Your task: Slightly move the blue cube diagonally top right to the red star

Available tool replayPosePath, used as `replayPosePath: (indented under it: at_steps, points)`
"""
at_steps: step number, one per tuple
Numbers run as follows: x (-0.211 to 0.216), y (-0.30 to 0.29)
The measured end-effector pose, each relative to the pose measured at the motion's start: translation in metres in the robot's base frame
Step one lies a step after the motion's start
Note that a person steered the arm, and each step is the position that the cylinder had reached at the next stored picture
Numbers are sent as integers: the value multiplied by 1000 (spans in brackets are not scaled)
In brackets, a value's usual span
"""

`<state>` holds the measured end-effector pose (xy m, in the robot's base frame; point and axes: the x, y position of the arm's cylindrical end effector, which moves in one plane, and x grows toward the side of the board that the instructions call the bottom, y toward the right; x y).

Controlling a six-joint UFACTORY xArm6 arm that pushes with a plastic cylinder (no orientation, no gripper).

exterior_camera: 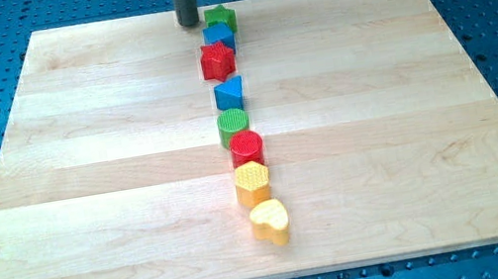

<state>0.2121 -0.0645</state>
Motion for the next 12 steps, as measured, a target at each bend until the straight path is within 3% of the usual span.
replayPosePath:
  at_steps: [2, 3, 5, 9, 11, 12]
  points:
    - [1, -57]
    - [22, -92]
    - [62, -29]
    - [69, -19]
    - [77, 48]
    - [84, 41]
